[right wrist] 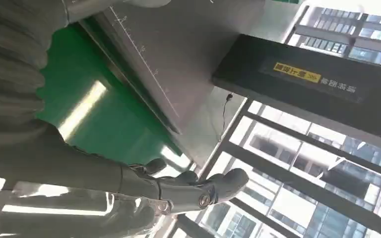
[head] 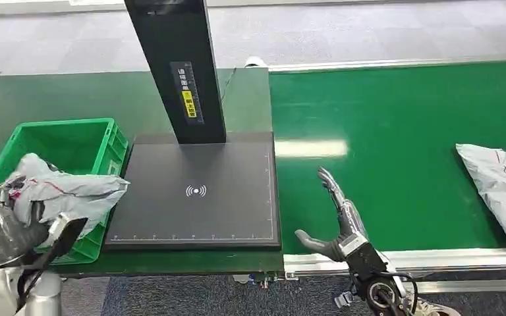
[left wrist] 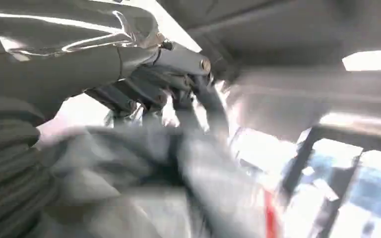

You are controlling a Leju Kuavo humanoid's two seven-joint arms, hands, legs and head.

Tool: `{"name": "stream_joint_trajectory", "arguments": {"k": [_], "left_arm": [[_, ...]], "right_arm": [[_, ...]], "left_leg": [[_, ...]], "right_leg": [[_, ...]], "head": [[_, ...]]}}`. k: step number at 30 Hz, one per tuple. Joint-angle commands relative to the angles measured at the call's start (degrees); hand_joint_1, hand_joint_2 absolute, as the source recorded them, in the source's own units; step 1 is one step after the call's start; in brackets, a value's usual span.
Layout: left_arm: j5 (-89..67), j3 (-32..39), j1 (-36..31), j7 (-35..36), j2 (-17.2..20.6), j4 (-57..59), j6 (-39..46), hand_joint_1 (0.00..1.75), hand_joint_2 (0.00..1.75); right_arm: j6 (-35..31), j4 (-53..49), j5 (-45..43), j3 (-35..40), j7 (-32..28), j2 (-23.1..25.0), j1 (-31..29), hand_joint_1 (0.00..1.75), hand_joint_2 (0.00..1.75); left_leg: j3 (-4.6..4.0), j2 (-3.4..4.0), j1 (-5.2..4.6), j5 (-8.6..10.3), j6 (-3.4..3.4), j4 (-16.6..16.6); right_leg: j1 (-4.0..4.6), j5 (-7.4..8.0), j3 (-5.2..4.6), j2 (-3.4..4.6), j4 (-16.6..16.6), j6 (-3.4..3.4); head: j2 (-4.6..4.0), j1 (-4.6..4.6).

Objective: Moved the parcel from conveyor to table for the left to box.

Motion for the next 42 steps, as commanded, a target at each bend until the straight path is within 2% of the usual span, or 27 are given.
{"name": "stream_joint_trajectory", "arguments": {"k": [1, 3, 7, 11, 12, 14, 15, 18, 20, 23, 25, 30, 32, 33, 34, 35, 37, 38, 39, 40, 41, 42], "left_arm": [[1.9, 3.8, -2.7, -3.0, -1.2, 8.1, 0.1, 0.00, 1.75], [2.1, 3.6, -3.0, -2.1, -0.9, 10.0, 0.1, 0.00, 1.75], [1.0, 3.3, -4.0, 4.2, 0.2, 13.4, 0.1, 0.00, 1.75], [8.7, 6.2, -3.4, -1.2, -1.5, 10.1, 0.1, 0.00, 1.75], [11.6, 10.2, -3.4, -6.7, -3.7, 6.7, 0.1, 0.00, 1.75], [11.6, 10.2, -3.4, -6.7, -3.7, 6.7, 0.1, 0.00, 1.75], [14.2, 14.1, -3.9, -12.1, -5.8, 2.8, 0.1, 0.00, 1.75], [20.7, 13.0, 0.7, -12.1, -8.4, -16.7, 0.1, 0.00, 1.75], [21.3, 13.1, 0.9, -12.1, -8.6, -18.5, 0.1, 0.00, 1.75], [25.3, 12.7, 1.5, -12.1, -9.6, -28.3, 0.1, 0.00, 1.75], [27.0, 12.6, 1.5, -12.1, -10.1, -32.2, 0.1, 0.00, 1.75], [31.8, 3.4, 3.9, -12.1, -9.3, -35.2, 0.1, 0.00, 1.75], [35.5, -5.7, 6.3, -12.1, -6.2, -32.7, 0.1, 0.00, 1.75], [35.5, -5.7, 6.3, -12.1, -6.2, -32.7, 0.1, 0.00, 1.75], [37.8, -8.2, 6.7, -12.1, -3.5, -31.0, 0.1, 0.00, 1.75], [39.6, -17.3, 8.2, -12.1, -1.8, -28.3, 0.1, 0.00, 1.75], [39.7, -18.8, 8.3, -12.1, -1.5, -28.1, 0.1, 0.00, 1.75], [44.4, -27.3, 9.5, -12.1, 3.3, -26.8, -0.1, 0.00, 1.75], [44.4, -27.3, 9.5, -12.1, 3.3, -26.8, -0.1, 0.00, 1.75], [46.6, -32.3, 10.0, -12.1, 5.3, -25.5, -3.2, 0.00, 1.75], [48.5, -34.4, 10.4, -12.1, 5.5, -23.9, -11.6, 0.00, 1.75], [48.1, -34.4, 10.3, -12.1, 5.0, -23.7, -11.7, 0.00, 1.75]], "right_arm": [[0.3, 1.0, 0.8, -0.7, 0.6, 0.4, 0.2, 0.00, 1.75], [0.3, 1.0, 1.1, -0.5, 0.7, 0.5, 0.4, 0.00, 1.75], [0.2, 0.8, 1.7, -0.5, 0.9, 0.6, 0.6, 0.00, 1.75], [0.2, 0.8, 2.1, -0.6, 1.1, 0.9, 0.7, 0.00, 1.75], [0.2, 0.9, 2.2, -0.6, 1.1, 1.1, 0.8, 0.00, 1.75], [0.2, 0.9, 2.2, -0.6, 1.1, 1.1, 0.8, 0.00, 1.75], [0.3, 1.1, 2.3, -0.5, 1.0, 1.2, 0.9, 0.00, 1.75], [0.4, 2.7, 2.7, 0.4, 0.5, 1.6, 0.2, 0.00, 1.75], [0.4, 2.9, 2.7, 0.5, 0.4, 1.6, 0.1, 0.00, 1.75], [0.3, 3.5, 2.6, 1.0, -0.1, 1.5, -0.1, 0.00, 1.75], [0.2, 3.7, 2.5, 1.2, -0.2, 1.5, -0.3, 0.00, 1.75], [-0.2, 3.7, 1.9, 1.3, -0.5, 0.9, -0.8, 0.00, 1.75], [-0.4, 3.1, 1.5, 0.9, -0.4, 0.5, -0.6, 0.00, 1.75], [-0.4, 3.1, 1.5, 0.9, -0.4, 0.5, -0.6, 0.00, 1.75], [-0.6, 2.4, 0.9, 0.8, -0.1, 0.3, -0.2, 0.00, 1.75], [-6.0, 1.6, -5.4, 7.5, 1.5, -4.3, -2.1, 0.00, 1.75], [-5.1, 1.9, -4.7, 6.3, 1.2, -3.8, -2.1, 0.00, 1.75], [-2.8, 2.5, -2.9, 4.0, 0.8, -2.5, -2.2, 0.00, 1.75], [-2.8, 2.5, -2.9, 4.0, 0.8, -2.5, -2.2, 0.00, 1.75], [-1.4, 2.9, -1.6, 2.4, 0.7, -1.6, -2.4, 0.00, 1.75], [-0.4, 3.2, -0.8, 1.5, 0.5, -1.2, -2.5, 0.00, 1.75], [-0.3, 3.3, -0.7, 1.4, 0.4, -1.2, -2.6, 0.00, 1.75]], "left_leg": [[0.13, 0.01, 0.05, -0.01, 0.19, -0.1], [0.13, -0.18, 0.04, -0.01, 0.20, -0.1], [0.07, -0.17, -0.02, 0.01, 0.09, 0.0], [0.14, -0.19, 0.08, 0.04, 0.21, -0.1], [0.11, -0.12, 0.05, 0.01, 0.17, -0.1], [0.07, -0.06, 0.06, -0.03, 0.17, 0.0], [0.06, -0.05, 0.03, -0.04, 0.13, 0.0], [-0.03, -0.01, 0.12, -0.11, 0.17, 0.1], [-0.08, 0.10, 0.15, -0.14, 0.15, 0.2], [-0.03, 0.14, 0.07, -0.10, 0.10, 0.1], [-0.12, -0.05, 0.15, -0.12, 0.11, 0.2], [-0.03, -0.14, 0.10, -0.07, 0.16, 0.1], [-0.05, -0.19, 0.06, -0.04, 0.11, 0.0], [0.01, -0.17, 0.09, -0.05, 0.17, 0.0], [0.01, -0.27, 0.04, -0.02, 0.12, 0.0], [0.03, -0.23, 0.02, -0.02, 0.08, 0.0], [0.03, -0.34, 0.03, 0.00, 0.13, 0.0], [0.02, -0.28, 0.01, 0.00, 0.11, 0.0], [0.07, -0.30, 0.04, -0.01, 0.16, 0.0], [0.04, -0.33, 0.01, 0.01, 0.12, 0.0], [0.06, -0.30, 0.00, 0.01, 0.11, 0.0], [0.12, -0.30, 0.00, 0.02, 0.16, -0.1]], "right_leg": [[0.11, 0.02, 0.16, -0.03, -0.2, -0.21], [0.10, -0.02, 0.22, -0.16, -0.2, -0.20], [0.01, -0.02, 0.09, -0.10, -0.1, -0.13], [0.16, 0.06, 0.21, -0.14, -0.2, -0.31], [0.11, 0.03, 0.15, -0.07, -0.1, -0.23], [0.12, 0.02, 0.11, -0.01, -0.1, -0.20], [0.07, -0.01, 0.09, 0.00, -0.1, -0.13], [0.17, -0.02, 0.03, 0.02, -0.1, -0.17], [0.20, -0.01, -0.03, 0.14, -0.1, -0.16], [0.11, -0.02, -0.04, 0.11, 0.0, -0.13], [0.19, -0.03, -0.02, -0.03, 0.0, -0.16], [0.15, 0.00, 0.08, -0.07, -0.1, -0.17], [0.10, -0.01, 0.04, -0.11, -0.1, -0.12], [0.14, 0.01, 0.12, -0.10, -0.1, -0.19], [0.08, -0.02, 0.13, -0.18, -0.1, -0.13], [0.05, -0.03, 0.11, -0.14, -0.1, -0.11], [0.07, -0.02, 0.18, -0.26, -0.1, -0.14], [0.05, -0.01, 0.11, -0.19, -0.1, -0.11], [0.09, -0.01, 0.19, -0.21, -0.1, -0.19], [0.05, -0.01, 0.17, -0.24, -0.1, -0.15], [0.04, -0.01, 0.17, -0.20, -0.1, -0.13], [0.05, 0.00, 0.23, -0.21, -0.2, -0.18]], "head": [[0.00, 0.00], [0.00, 0.04], [0.00, 0.02], [0.00, 0.02], [0.00, 0.00], [0.00, 0.02], [0.00, 0.00], [0.00, 0.00], [0.00, 0.02], [0.00, 0.00], [0.00, 0.02], [0.00, 0.00], [0.00, 0.02], [0.00, 0.00], [0.00, 0.04], [0.00, 0.00], [0.00, 0.04], [0.00, 0.00], [0.00, -0.02], [0.00, 0.04], [0.00, 0.04], [0.00, 0.04]]}}
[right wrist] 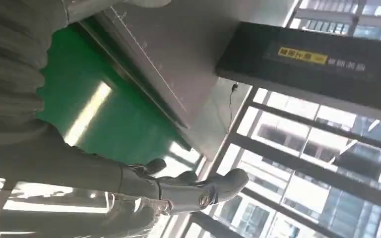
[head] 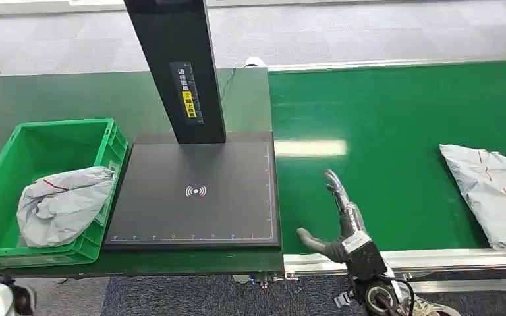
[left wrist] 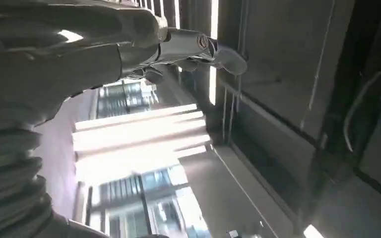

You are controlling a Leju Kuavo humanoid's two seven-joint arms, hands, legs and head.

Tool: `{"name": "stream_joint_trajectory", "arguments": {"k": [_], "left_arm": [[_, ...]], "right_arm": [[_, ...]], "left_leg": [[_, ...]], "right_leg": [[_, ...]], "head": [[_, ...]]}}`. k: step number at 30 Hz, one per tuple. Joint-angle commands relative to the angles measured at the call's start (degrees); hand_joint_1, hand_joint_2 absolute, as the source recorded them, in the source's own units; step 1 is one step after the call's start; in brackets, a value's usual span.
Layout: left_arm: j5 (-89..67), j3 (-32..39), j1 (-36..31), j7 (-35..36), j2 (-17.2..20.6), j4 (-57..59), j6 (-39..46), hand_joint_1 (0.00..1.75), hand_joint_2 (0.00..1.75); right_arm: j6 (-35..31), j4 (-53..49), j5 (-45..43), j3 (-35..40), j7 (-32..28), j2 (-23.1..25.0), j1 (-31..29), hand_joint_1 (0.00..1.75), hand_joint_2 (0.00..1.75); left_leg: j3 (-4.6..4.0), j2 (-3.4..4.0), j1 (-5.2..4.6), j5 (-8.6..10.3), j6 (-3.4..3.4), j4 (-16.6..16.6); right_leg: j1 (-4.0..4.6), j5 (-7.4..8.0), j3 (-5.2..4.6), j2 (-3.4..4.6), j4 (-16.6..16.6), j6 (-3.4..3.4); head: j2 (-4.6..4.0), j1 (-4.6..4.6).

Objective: Moved the parcel from conveyor to table for the left to box.

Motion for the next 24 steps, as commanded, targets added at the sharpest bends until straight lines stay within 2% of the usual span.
{"name": "stream_joint_trajectory", "arguments": {"k": [1, 3, 5, 9, 11, 15, 19, 24], "left_arm": [[8.2, -28.6, 4.1, 3.0, 10.1, 9.5, -29.8, 0.00, 1.75], [6.0, -27.3, 4.6, 1.6, 7.6, 10.9, -31.0, 0.00, 1.75], [5.1, -29.2, 4.3, 3.5, 8.0, 12.7, -41.0, 0.00, 1.75], [4.5, -30.8, 3.7, 4.5, 7.1, 15.2, -45.4, 0.00, 1.75], [11.7, -31.4, 3.3, 6.2, 6.3, 18.1, -54.0, 0.00, 1.75], [11.1, -33.6, 1.8, 8.6, 5.4, 23.2, -55.0, 0.00, 1.75], [19.6, -34.2, -0.5, 15.9, 3.7, 30.8, -62.1, 0.00, 1.75], [17.7, -35.9, -2.1, 16.6, 2.6, 35.6, -60.1, 0.00, 1.75]], "right_arm": [[5.4, 3.4, 4.2, -1.8, -0.8, -0.2, -2.8, 0.00, 1.75], [5.9, 4.1, 4.6, -2.3, -1.1, 0.3, -3.0, 0.00, 1.75], [6.8, 5.3, 5.3, -2.0, -1.6, 0.7, -3.9, 0.00, 1.75], [7.1, 6.8, 5.9, -1.6, -1.8, 1.4, -4.7, 0.00, 1.75], [7.4, 7.8, 6.4, -1.0, -2.1, 1.7, -5.3, 0.00, 1.75], [7.7, 8.3, 6.6, -0.5, -2.2, 2.1, -5.7, 0.00, 1.75], [8.1, 9.6, 7.1, 0.0, -2.2, 2.7, -7.0, 0.00, 1.75], [7.9, 9.9, 7.2, 0.0, -2.1, 2.8, -7.1, 0.00, 1.75]], "left_leg": [[0.12, -0.15, 0.04, 0.04, 0.13, -0.1], [0.15, -0.19, -0.03, 0.04, 0.10, -0.1], [0.15, -0.15, -0.02, 0.03, 0.13, -0.1], [0.10, 0.02, -0.04, 0.01, 0.09, -0.1], [0.14, -0.06, 0.01, 0.02, 0.12, -0.1], [0.11, -0.06, -0.02, 0.02, 0.11, -0.1], [0.16, -0.12, 0.02, 0.04, 0.18, -0.1], [0.09, -0.12, -0.02, 0.02, 0.11, -0.1]], "right_leg": [[0.09, 0.01, 0.19, -0.20, -0.1, -0.20], [0.00, -0.01, 0.17, -0.19, -0.1, -0.13], [0.02, 0.02, 0.20, -0.14, -0.1, -0.14], [-0.01, 0.01, 0.12, -0.08, -0.1, -0.11], [0.04, 0.02, 0.17, -0.12, -0.1, -0.18], [0.01, 0.02, 0.13, -0.09, -0.1, -0.12], [0.07, 0.06, 0.22, -0.16, -0.2, -0.19], [0.00, 0.00, 0.14, -0.15, -0.1, -0.12]], "head": [[0.00, -0.02], [0.00, -0.02], [0.00, 0.00], [0.00, 0.00], [0.00, -0.04], [0.00, -0.02], [0.00, -0.02], [0.00, -0.02]]}}
